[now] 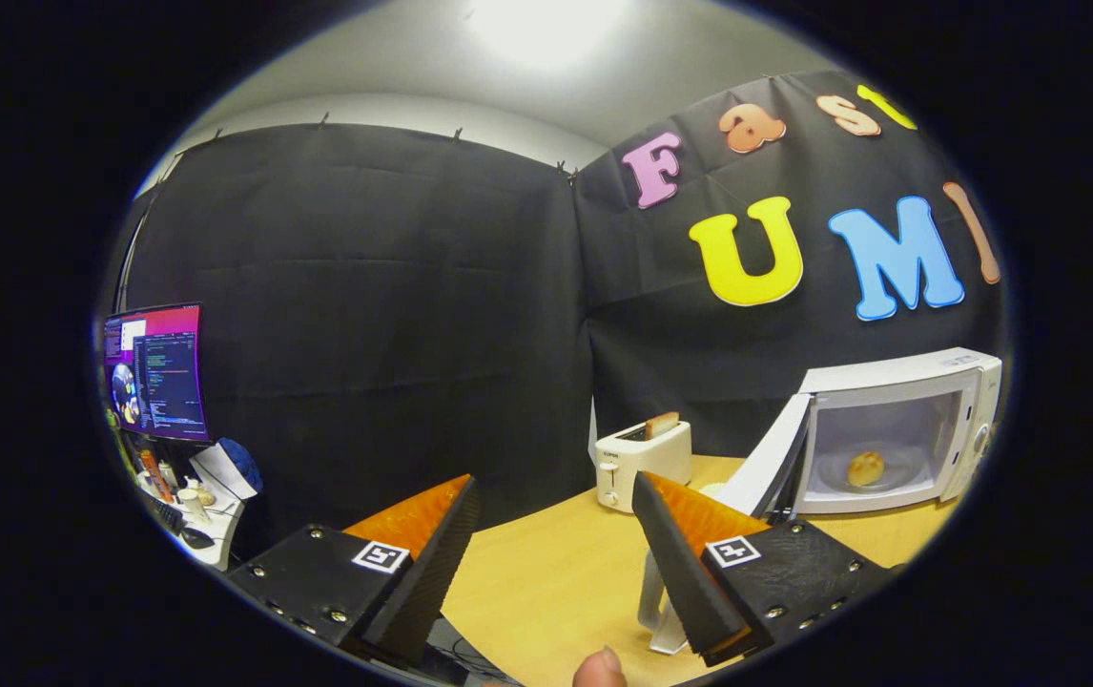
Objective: Open the microwave, put the food inside, and close the microwave door.
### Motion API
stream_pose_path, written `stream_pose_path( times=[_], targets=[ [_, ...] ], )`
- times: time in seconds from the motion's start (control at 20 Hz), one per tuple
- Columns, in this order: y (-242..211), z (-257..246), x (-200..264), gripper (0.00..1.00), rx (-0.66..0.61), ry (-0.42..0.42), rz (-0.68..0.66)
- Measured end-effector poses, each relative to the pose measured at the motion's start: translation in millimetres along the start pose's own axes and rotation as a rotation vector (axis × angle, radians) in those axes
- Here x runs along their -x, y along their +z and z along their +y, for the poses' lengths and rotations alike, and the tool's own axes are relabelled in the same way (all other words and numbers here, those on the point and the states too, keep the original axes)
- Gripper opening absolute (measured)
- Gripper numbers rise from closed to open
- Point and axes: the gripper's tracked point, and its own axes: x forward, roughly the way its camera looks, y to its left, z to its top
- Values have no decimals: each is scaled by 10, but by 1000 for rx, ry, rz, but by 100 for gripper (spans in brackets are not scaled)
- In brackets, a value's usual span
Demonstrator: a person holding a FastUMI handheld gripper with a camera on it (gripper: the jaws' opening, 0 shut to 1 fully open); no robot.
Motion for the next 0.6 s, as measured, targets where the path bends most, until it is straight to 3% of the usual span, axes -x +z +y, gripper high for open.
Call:
stream_pose_path(
  times=[0.4,0.55,0.6],
  targets=[
    [-604,106,-487,95,18,-47,89],
    [-904,-3,-542,81,57,-99,134],
    [-964,-121,-544,71,68,-137,143]
  ],
)
